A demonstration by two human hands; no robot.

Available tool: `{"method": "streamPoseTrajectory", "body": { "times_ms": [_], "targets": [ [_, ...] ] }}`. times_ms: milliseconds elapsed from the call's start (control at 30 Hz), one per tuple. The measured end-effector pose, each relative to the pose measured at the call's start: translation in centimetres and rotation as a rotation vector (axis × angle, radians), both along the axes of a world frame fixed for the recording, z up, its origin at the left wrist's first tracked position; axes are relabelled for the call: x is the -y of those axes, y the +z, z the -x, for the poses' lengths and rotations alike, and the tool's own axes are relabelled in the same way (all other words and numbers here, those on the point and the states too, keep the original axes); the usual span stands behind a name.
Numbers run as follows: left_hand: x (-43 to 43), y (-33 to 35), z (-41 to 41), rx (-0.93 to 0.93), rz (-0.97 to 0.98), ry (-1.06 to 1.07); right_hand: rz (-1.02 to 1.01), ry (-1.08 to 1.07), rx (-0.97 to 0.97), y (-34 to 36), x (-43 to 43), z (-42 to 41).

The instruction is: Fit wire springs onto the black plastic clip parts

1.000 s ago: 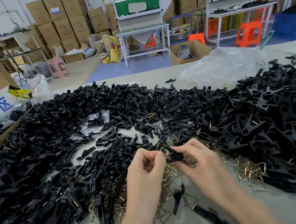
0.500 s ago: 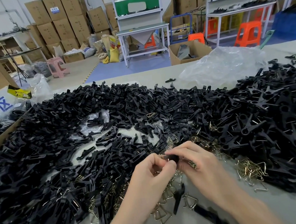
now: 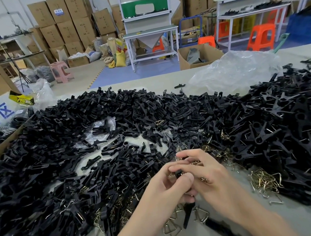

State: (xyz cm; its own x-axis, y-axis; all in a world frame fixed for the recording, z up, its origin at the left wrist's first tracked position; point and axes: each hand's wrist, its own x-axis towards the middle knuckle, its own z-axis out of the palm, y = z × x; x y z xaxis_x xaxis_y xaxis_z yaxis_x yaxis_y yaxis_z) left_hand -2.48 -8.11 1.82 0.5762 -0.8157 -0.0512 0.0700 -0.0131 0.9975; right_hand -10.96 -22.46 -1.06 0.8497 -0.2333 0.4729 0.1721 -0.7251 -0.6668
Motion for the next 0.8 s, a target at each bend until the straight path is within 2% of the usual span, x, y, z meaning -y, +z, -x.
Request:
{"method": "streamPoseTrajectory", "body": {
  "times_ms": [300,367,467,800],
  "targets": [
    [0.6,0.1,0.8,0.023,-0.034,0.114,0.076,-0.019,0.026,0.4,-0.7,0.3],
    [0.7,0.0,0.9,0.008,-0.015,0.118,-0.058,0.015,-0.001,0.5,-0.7,0.2],
    [0.8,0.2,0.8,-0.047,0.027,0.135,-0.403,0.052,-0.034,1.1,-0.4,0.1],
    [0.9,0.0,0.9,-0.049,0.051,0.171,-0.579,0.149,-0.093,2.0,-0.8,0.3]
  ]
}}
